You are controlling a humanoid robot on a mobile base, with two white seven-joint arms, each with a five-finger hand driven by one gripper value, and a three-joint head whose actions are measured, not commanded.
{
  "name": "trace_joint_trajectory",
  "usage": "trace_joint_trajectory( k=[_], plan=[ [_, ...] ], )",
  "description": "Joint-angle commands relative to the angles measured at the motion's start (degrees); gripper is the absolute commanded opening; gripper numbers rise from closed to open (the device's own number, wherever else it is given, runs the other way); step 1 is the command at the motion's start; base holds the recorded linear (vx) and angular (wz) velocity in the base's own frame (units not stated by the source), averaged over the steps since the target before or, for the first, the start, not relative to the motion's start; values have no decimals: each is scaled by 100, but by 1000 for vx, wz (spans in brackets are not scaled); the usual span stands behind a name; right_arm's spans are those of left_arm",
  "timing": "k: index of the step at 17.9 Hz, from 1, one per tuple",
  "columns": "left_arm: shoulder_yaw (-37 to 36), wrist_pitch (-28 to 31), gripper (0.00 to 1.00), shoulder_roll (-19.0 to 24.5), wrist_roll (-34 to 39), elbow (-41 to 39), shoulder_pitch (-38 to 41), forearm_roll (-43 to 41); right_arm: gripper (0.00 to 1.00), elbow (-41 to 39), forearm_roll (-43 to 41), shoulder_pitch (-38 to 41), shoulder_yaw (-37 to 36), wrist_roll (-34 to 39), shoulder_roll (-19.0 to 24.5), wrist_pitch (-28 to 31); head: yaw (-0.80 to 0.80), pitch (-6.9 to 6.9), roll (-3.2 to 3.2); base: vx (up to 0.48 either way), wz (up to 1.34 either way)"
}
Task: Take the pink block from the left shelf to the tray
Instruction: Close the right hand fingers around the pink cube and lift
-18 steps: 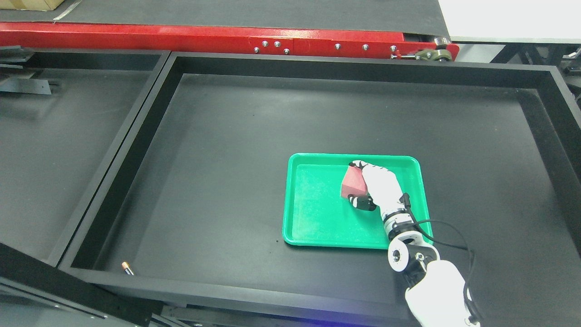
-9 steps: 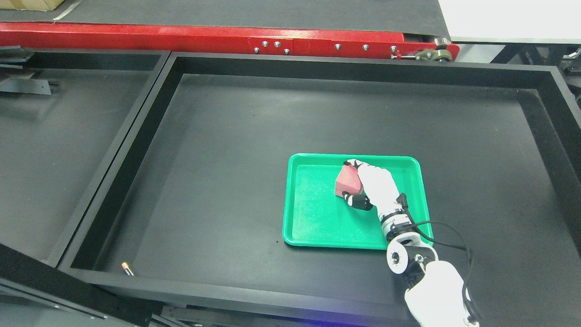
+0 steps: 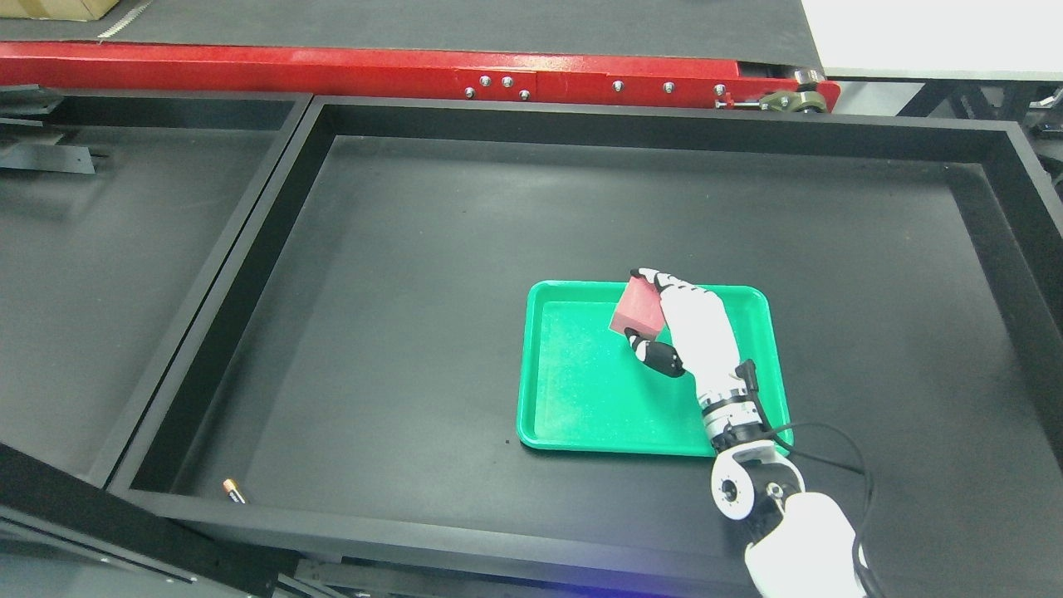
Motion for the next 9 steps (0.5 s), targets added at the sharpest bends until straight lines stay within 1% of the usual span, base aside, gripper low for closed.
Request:
trace_joint_trajectory(
  k=[1,4,9],
  plan=[
    [0,1,100,100,1,-100,114,0,3,-630,-10,430,-168,-1523,-227,-277,0,0,0,0,0],
    [0,1,100,100,1,-100,114,0,3,-807,-10,650,-177,-1622,-236,-340,0,0,0,-17,17],
    [0,1,100,100,1,-100,114,0,3,-833,-19,888,-264,-1631,-210,-348,0,0,0,-67,66]
  ],
)
